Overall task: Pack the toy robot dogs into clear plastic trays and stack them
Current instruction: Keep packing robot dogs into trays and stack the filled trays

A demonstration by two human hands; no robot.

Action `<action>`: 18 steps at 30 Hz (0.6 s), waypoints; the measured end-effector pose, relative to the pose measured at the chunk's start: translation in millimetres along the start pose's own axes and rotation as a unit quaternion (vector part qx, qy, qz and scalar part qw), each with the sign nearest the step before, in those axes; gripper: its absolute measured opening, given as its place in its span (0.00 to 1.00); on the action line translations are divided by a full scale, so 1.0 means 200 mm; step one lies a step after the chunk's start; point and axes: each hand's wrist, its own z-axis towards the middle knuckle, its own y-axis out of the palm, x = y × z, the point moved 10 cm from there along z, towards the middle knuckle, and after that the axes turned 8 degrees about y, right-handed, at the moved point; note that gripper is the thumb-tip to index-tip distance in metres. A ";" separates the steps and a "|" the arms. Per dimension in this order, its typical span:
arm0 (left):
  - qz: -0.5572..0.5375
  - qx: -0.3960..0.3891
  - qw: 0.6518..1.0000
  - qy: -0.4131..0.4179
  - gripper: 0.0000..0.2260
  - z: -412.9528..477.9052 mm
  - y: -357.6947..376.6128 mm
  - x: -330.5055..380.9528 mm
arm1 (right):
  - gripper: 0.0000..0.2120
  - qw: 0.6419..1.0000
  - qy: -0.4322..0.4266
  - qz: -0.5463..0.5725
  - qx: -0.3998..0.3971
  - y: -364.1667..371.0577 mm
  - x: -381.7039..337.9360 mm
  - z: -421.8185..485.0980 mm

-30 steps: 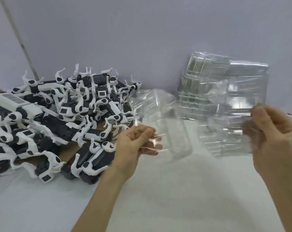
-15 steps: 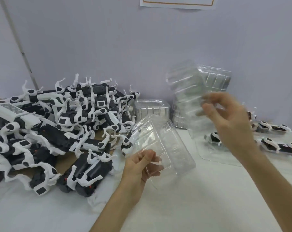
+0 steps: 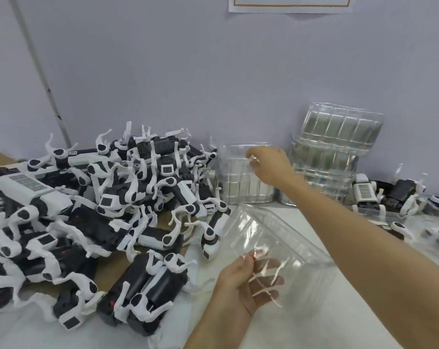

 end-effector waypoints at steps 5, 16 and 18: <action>0.015 0.016 1.000 0.005 0.08 0.01 -0.03 -0.02 | 0.23 0.994 0.080 -0.075 -0.024 0.06 0.06 0.03; 0.075 0.049 0.995 0.042 0.08 -0.03 -0.05 0.00 | 0.22 0.958 0.080 0.158 -0.227 -0.22 0.02 -1.04; 0.096 0.038 0.994 0.040 0.13 -0.05 -0.01 -0.01 | 0.16 0.957 0.108 0.212 -0.166 -0.27 0.09 -1.19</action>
